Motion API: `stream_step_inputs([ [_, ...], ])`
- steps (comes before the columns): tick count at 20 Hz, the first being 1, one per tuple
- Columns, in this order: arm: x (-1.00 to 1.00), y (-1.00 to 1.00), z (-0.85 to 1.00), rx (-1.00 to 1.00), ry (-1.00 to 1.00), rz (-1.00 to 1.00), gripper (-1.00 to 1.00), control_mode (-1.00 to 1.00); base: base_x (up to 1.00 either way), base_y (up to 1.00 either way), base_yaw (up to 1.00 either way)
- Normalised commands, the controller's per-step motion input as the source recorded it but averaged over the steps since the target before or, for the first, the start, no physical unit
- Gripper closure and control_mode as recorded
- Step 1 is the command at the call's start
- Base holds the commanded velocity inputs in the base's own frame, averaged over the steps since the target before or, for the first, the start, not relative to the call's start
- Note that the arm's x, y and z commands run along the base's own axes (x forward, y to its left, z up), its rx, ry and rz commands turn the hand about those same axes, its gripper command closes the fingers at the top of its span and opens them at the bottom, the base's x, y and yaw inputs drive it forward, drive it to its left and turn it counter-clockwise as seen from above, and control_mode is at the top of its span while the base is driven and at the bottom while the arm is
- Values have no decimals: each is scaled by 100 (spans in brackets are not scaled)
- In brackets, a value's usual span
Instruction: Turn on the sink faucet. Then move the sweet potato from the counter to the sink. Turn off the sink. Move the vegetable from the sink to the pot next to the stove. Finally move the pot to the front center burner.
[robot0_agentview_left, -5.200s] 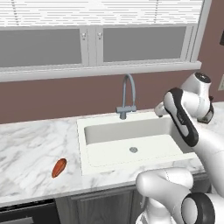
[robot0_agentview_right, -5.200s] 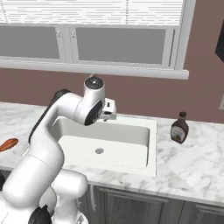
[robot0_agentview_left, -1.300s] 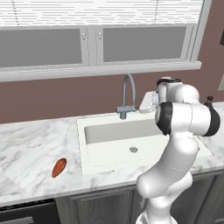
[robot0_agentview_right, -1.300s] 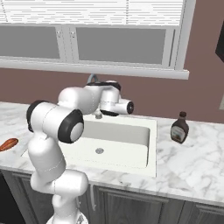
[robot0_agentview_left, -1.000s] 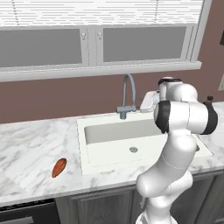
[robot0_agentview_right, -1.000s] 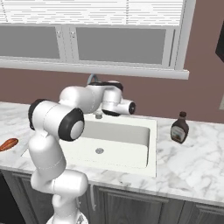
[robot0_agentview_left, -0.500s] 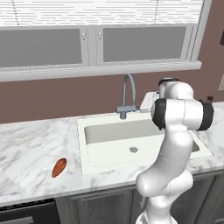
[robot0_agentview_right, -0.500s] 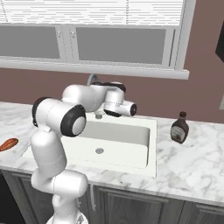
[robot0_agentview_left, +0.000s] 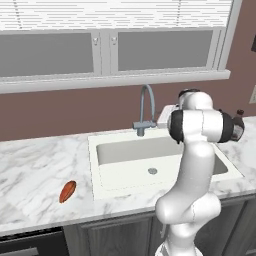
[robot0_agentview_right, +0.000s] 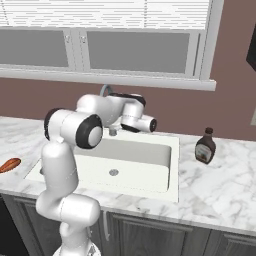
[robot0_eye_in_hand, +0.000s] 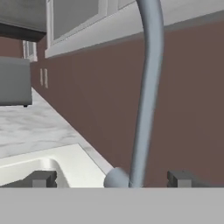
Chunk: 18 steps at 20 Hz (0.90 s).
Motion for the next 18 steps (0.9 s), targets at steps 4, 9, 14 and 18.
stream_step_inputs([
  [4, 36, -2, -13, 3, 0, 2, -100, -100, 0, 0, 0],
  [9, 27, -4, -14, 2, 0, 1, -100, -100, 0, 0, 0],
  [14, 24, -5, -14, 2, 0, 1, -100, -100, 0, 0, 0],
  [18, 23, -2, -18, 1, 0, 0, -100, -100, 0, 0, 0],
])
